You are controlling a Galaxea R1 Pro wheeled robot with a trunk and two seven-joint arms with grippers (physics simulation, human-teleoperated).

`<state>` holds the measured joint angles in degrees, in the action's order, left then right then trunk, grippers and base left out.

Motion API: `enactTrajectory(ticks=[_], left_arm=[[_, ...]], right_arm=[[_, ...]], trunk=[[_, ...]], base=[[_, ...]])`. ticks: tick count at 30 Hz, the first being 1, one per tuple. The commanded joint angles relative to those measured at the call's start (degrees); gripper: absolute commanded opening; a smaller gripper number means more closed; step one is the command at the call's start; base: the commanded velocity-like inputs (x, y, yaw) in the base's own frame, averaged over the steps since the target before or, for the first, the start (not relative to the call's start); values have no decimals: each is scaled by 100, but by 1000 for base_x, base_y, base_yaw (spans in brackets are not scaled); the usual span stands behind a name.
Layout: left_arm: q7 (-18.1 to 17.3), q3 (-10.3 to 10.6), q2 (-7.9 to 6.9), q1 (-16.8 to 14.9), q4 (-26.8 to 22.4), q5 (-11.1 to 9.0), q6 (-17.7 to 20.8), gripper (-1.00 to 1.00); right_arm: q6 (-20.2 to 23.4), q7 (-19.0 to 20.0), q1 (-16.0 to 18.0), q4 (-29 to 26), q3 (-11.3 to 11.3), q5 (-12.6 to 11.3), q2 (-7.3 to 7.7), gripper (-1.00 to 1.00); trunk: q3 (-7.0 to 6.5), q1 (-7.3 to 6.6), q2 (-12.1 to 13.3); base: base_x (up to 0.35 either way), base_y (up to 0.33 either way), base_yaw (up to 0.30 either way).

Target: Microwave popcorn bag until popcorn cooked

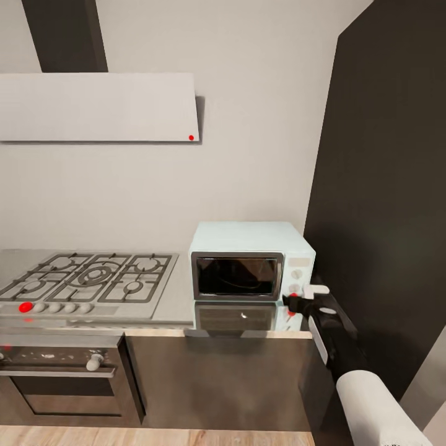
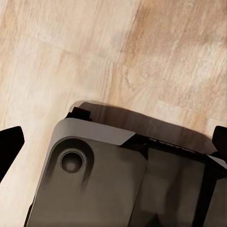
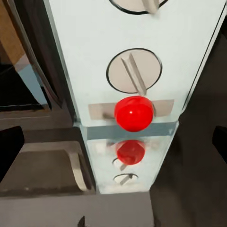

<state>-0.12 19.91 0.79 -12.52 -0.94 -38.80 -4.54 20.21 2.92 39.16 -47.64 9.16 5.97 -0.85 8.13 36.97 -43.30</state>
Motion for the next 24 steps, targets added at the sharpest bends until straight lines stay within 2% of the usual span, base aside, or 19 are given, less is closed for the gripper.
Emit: enactTrajectory(ticks=[1, 9, 15, 18, 20, 24], left_arm=[[0, 48, 1, -5, 6, -49, -20, 100], [4, 42, 1, -5, 6, -55, -80, 100], [4, 55, 14, -5, 6, -49, -90, 100], [8, 57, 17, -5, 6, -49, -90, 100], [6, 57, 12, -5, 6, -49, -82, 100], [4, 57, 2, -5, 6, -49, -74, 100]], right_arm=[[6, 30, 4, 16, 24, 54, -1, 100], [-51, -53, 4, 417, 31, 46, 14, 100], [-53, -55, 4, 470, 33, 53, 28, 100], [-53, -23, 4, 478, 33, 49, 145, 100], [-53, 24, 4, 482, 27, 36, 290, 100], [-53, 44, 4, 483, 24, 39, 352, 100]], trunk=[[9, 1, -7], [9, 1, -7], [9, 1, -7], [9, 1, -7], [9, 1, -7], [9, 1, -7]], base=[[0, 0, 0], [0, 0, 0], [0, 0, 0], [0, 0, 0], [0, 0, 0], [146, 0, 0]])
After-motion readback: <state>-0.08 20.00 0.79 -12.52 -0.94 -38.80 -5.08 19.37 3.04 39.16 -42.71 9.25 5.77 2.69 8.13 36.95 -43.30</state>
